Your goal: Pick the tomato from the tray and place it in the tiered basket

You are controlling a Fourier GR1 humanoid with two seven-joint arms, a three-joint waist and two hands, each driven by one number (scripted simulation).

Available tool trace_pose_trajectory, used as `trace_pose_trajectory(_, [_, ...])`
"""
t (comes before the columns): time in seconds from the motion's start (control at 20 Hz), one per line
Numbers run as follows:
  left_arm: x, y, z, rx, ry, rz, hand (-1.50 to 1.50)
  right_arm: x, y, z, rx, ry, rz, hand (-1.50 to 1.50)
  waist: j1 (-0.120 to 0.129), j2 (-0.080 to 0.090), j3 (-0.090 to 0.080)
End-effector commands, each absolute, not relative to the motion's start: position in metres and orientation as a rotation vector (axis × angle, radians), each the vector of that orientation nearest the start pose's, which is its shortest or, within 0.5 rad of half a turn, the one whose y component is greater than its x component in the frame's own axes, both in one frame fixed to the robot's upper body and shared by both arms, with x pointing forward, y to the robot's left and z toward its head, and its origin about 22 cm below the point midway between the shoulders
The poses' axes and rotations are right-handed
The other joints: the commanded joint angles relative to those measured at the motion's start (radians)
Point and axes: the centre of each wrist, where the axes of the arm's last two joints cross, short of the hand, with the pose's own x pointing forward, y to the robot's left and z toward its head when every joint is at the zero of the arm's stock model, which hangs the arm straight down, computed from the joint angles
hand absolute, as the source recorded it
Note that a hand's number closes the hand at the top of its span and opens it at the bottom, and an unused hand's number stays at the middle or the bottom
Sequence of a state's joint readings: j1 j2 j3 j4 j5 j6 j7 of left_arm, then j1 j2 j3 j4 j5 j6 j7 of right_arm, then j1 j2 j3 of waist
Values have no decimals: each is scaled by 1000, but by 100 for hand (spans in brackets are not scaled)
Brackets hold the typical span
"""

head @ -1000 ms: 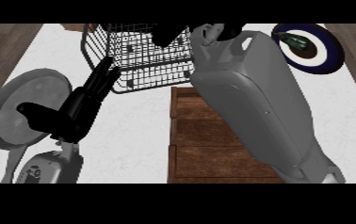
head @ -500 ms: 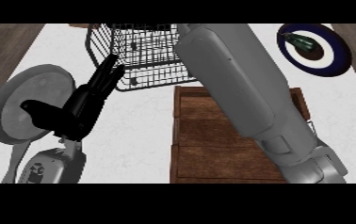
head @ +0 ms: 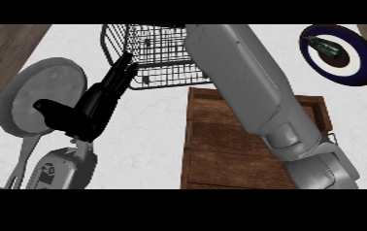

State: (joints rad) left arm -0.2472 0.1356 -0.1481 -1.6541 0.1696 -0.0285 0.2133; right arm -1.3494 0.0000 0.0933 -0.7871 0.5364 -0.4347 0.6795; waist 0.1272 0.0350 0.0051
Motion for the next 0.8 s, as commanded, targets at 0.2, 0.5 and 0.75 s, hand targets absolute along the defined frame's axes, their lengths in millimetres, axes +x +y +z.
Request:
trace_pose_trajectory(0.2, [291, 193, 48, -215, -1450, -278, 0, 422, -3, 249, -514, -1762, 282, -150, 31, 21, -9])
trace_pose_trajectory(0.5, [289, 189, 45, -212, -1447, -263, 0, 425, 2, 250, -571, -1880, 122, -150, 7, 9, -9])
trace_pose_trajectory(0.75, [275, 203, 31, -176, -1413, -242, 0, 433, -7, 251, -573, -1813, -138, -150, -18, 0, -8])
